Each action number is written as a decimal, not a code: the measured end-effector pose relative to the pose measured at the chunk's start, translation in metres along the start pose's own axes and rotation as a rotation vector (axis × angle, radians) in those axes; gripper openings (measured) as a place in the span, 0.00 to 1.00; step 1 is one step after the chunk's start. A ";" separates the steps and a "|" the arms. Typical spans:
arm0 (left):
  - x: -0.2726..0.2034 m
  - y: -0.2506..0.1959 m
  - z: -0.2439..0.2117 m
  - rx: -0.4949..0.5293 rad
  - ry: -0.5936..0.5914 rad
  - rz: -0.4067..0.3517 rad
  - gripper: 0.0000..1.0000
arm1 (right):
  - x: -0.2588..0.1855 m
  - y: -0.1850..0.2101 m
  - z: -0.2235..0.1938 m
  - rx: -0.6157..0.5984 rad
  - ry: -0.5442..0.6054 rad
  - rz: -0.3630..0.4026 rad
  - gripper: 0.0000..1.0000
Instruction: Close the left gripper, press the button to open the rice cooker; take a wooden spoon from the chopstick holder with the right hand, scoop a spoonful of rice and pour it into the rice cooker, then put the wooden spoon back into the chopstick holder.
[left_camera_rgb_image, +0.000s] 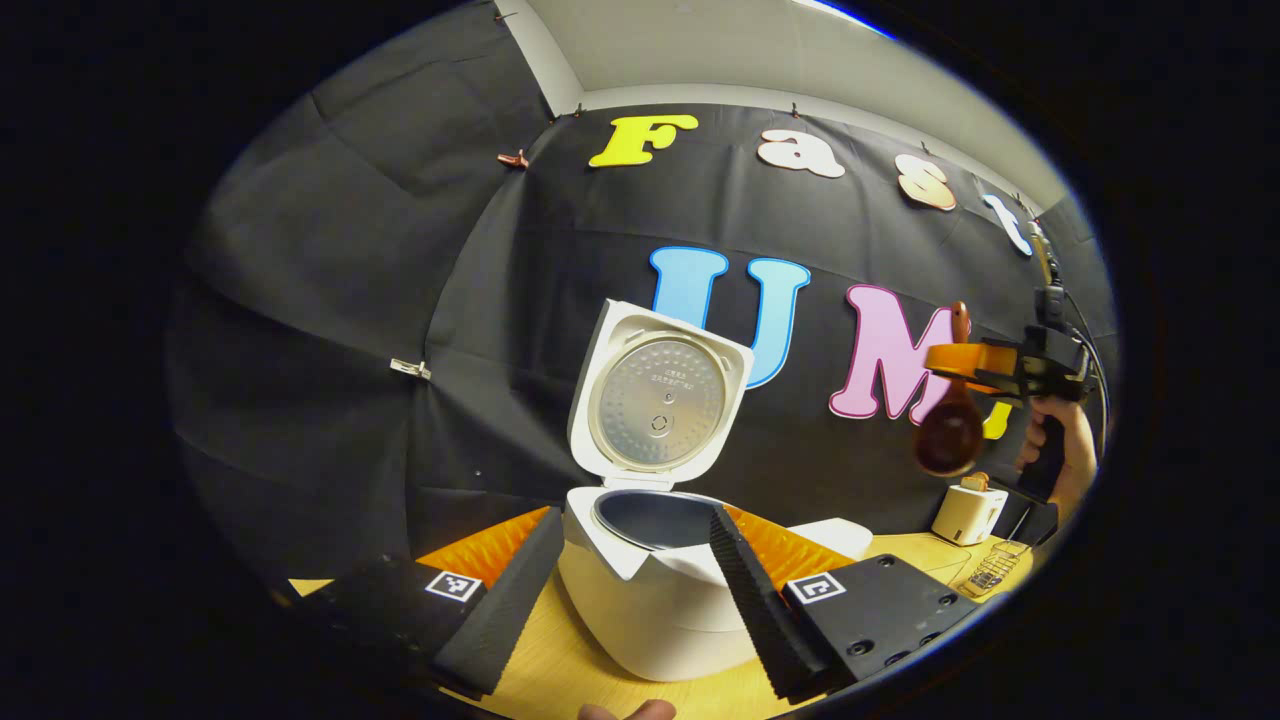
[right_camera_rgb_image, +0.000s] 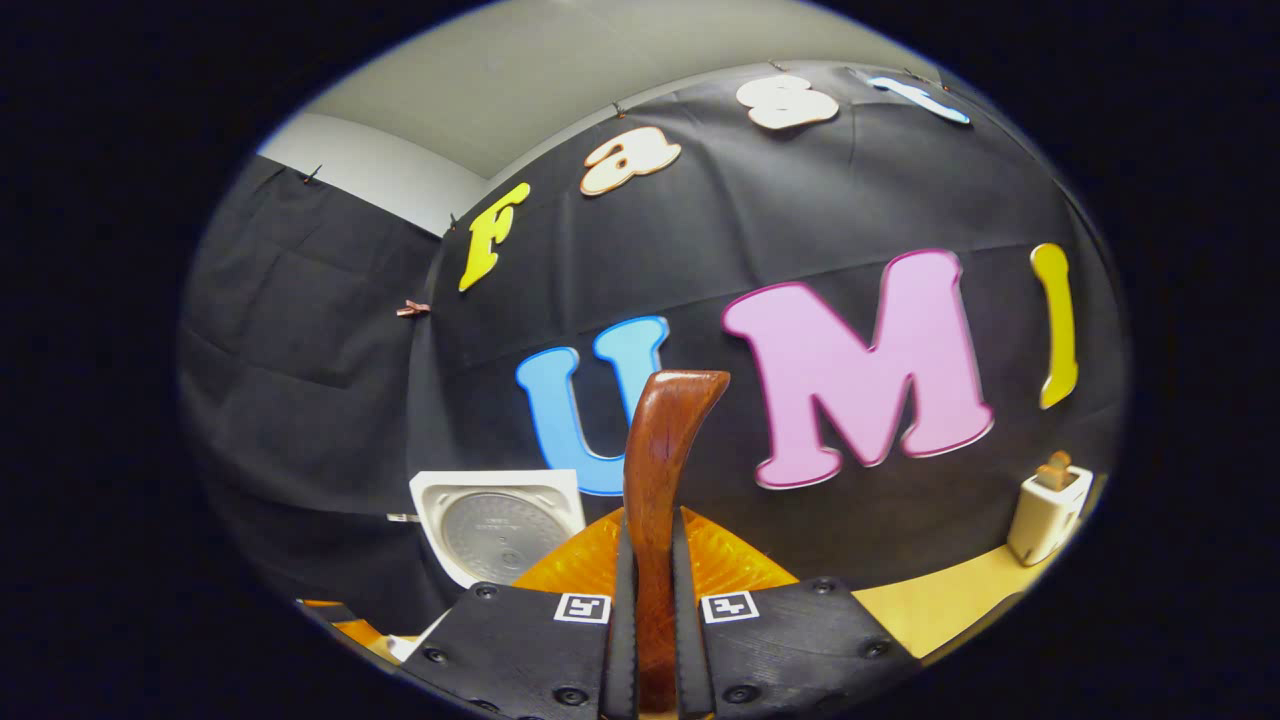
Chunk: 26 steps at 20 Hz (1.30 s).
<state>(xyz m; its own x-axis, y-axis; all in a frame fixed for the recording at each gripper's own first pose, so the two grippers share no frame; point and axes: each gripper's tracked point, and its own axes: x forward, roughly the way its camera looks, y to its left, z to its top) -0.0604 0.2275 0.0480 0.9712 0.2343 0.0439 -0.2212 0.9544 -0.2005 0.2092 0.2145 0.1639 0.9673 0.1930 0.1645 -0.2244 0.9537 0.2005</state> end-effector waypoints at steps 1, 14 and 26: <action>0.000 -0.002 0.000 0.005 0.001 -0.001 0.95 | -0.012 -0.018 0.003 -0.010 0.002 -0.022 0.18; -0.002 -0.036 -0.003 0.019 0.006 -0.037 0.95 | -0.161 -0.266 -0.041 -0.033 0.094 -0.384 0.18; 0.003 -0.051 -0.009 0.047 0.004 -0.049 0.95 | -0.171 -0.310 -0.125 0.065 0.198 -0.441 0.18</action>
<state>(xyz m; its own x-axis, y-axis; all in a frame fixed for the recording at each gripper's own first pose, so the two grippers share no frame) -0.0454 0.1782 0.0499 0.9812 0.1864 0.0489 -0.1772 0.9724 -0.1517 0.1280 -0.0858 -0.0469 0.9743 -0.1799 -0.1353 0.2110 0.9393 0.2706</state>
